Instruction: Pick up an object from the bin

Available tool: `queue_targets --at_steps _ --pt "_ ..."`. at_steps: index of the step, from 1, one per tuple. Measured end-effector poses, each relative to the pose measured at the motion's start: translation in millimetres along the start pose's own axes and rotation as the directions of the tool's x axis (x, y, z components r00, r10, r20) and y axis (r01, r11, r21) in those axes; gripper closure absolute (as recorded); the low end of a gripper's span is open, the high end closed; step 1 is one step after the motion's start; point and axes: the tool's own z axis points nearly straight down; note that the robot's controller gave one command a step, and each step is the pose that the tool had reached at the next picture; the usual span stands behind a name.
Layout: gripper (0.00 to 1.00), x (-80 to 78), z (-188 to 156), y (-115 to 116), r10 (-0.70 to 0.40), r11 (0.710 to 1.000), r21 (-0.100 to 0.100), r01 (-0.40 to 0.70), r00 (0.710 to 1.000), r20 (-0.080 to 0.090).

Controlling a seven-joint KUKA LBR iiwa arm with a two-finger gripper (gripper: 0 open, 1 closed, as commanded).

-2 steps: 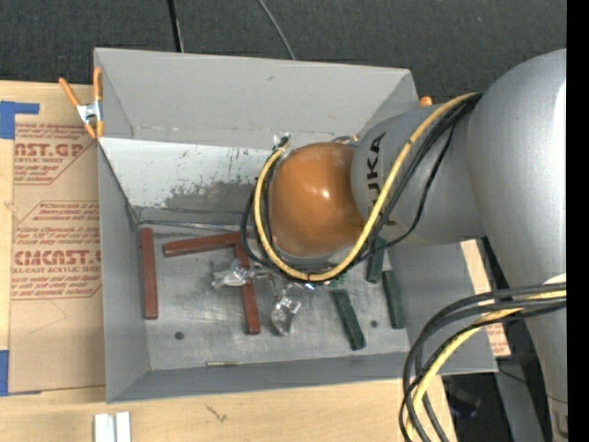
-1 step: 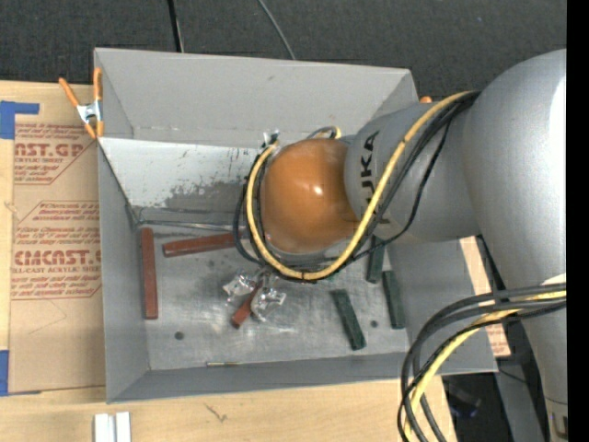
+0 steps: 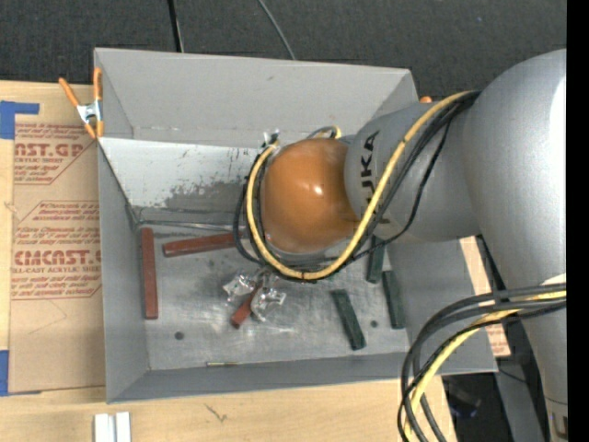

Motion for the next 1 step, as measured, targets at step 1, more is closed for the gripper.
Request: queue_targets --at_steps 1 --pt "1.00 0.0 -3.5 -0.3 0.001 1.000 0.000 -0.001 1.000 0.003"
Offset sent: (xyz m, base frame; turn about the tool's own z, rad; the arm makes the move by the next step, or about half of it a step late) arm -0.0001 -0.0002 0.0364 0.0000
